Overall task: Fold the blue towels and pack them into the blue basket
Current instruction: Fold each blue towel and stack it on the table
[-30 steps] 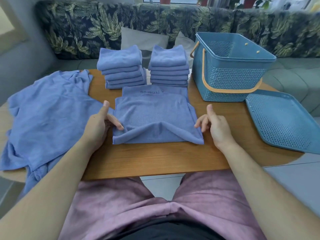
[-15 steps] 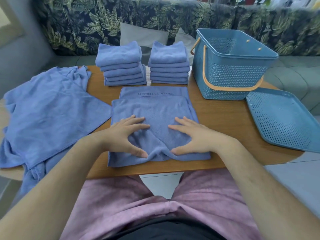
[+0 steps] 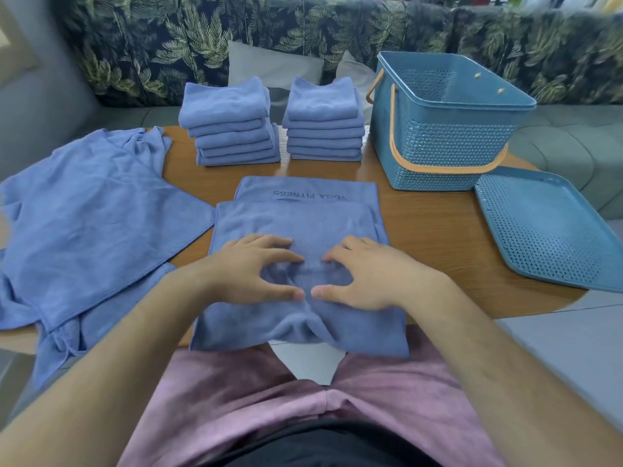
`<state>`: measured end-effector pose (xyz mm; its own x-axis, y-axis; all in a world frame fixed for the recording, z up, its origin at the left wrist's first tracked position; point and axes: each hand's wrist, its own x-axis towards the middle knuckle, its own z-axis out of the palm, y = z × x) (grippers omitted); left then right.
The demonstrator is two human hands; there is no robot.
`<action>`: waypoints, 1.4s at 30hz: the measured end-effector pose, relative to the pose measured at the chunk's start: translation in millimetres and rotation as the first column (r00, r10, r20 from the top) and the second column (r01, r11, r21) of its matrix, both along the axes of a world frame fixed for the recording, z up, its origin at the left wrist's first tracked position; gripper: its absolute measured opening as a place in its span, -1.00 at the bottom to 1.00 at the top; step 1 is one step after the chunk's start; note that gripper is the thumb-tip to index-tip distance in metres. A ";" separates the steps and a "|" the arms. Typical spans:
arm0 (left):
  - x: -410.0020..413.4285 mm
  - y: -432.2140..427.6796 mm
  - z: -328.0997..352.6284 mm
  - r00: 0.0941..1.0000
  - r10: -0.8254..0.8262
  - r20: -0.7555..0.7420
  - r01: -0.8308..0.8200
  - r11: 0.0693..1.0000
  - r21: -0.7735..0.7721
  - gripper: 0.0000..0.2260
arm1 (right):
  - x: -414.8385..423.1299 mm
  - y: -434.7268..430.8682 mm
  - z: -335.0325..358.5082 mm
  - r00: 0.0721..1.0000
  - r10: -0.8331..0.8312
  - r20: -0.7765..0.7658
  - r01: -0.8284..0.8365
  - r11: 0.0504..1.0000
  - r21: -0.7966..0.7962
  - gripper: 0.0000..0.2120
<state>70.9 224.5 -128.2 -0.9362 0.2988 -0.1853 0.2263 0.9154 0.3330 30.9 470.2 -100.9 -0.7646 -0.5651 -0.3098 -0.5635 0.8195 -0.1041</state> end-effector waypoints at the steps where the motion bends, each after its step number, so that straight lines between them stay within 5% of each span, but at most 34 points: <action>1: 0.9 0.6 2.1 0.999 0.010 -0.053 -0.005 0.996 0.090 -0.42 | 2.4 -1.2 4.7 0.999 -0.007 -0.034 0.007 1.000 0.001 -0.41; 3: 0.0 6.3 1.7 0.975 0.093 -0.203 -0.033 0.959 0.282 -0.59 | 4.7 -7.7 3.8 0.992 -0.051 -0.119 0.043 0.997 -0.068 -0.56; 6: -14.1 12.7 -15.3 0.920 0.153 -0.361 -0.090 0.979 0.184 -0.57 | 1.3 -16.2 -25.1 0.981 -0.069 -0.179 0.028 0.974 -0.224 -0.51; 11: -22.9 21.1 -35.6 0.980 0.155 -0.126 -0.165 0.984 -0.067 -0.27 | -4.4 -21.2 -48.7 0.995 -0.053 -0.085 0.038 0.985 -0.168 -0.37; 16: -8.3 18.0 -23.2 0.970 0.108 -0.219 -0.138 0.982 -0.127 -0.33 | -3.4 -10.8 -28.7 0.998 -0.020 -0.066 0.010 0.988 -0.153 -0.45; 22: -3.8 15.4 -19.3 0.881 0.070 -0.468 -0.062 0.998 0.033 -0.59 | 2.3 -10.3 -26.4 0.945 -0.047 -0.325 -0.030 0.973 -0.229 -0.80; 24: -5.2 12.7 -25.7 0.903 0.092 -0.419 -0.098 0.995 0.007 -0.56 | 0.4 -10.4 -38.3 0.924 -0.069 -0.375 -0.032 0.966 -0.255 -0.73; 29: -7.1 9.9 -22.5 0.935 0.148 -0.323 -0.135 0.989 0.063 -0.47 | -13.1 -4.8 -50.4 0.893 -0.184 -0.412 0.069 0.958 -0.278 -0.56; 38: -9.5 -3.7 -20.3 0.885 0.201 -0.419 -0.195 0.979 0.057 -0.73 | -30.4 14.6 -41.1 0.908 -0.181 -0.378 0.040 0.936 -0.350 -0.85; 42: -8.1 -9.8 -18.4 0.853 0.185 -0.488 -0.163 0.983 0.088 -0.93 | -32.5 18.4 -37.8 0.933 -0.154 -0.326 -0.006 0.897 -0.442 -0.84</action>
<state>62.8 214.7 -146.6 -0.9390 0.1200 0.3225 0.2093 0.9430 0.2587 -1.6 488.6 -138.7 -0.8217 -0.5171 0.2397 -0.5678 0.7792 -0.2654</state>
